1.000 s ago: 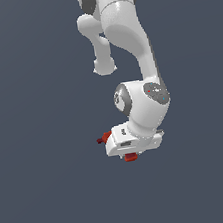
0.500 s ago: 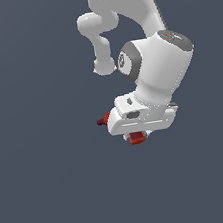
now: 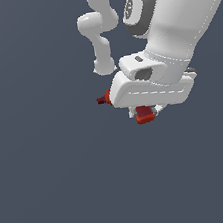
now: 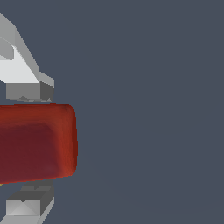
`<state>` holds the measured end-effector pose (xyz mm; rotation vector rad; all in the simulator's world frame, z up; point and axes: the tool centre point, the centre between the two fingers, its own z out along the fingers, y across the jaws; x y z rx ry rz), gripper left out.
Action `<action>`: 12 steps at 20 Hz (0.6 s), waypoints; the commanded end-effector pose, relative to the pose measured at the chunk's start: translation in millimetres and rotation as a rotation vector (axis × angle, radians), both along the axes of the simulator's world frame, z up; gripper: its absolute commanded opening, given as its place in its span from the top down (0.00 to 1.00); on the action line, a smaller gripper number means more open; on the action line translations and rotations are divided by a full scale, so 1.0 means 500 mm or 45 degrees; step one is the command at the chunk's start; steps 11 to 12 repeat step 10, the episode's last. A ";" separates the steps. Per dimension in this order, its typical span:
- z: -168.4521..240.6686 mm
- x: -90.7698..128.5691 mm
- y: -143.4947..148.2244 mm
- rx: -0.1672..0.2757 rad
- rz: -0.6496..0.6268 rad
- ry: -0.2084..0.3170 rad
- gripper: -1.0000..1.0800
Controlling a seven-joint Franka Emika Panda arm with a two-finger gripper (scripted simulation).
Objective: Pick up the object and move it to a goal position.
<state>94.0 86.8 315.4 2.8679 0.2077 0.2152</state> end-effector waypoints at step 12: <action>0.085 -0.008 0.015 -0.001 -0.001 -0.003 1.00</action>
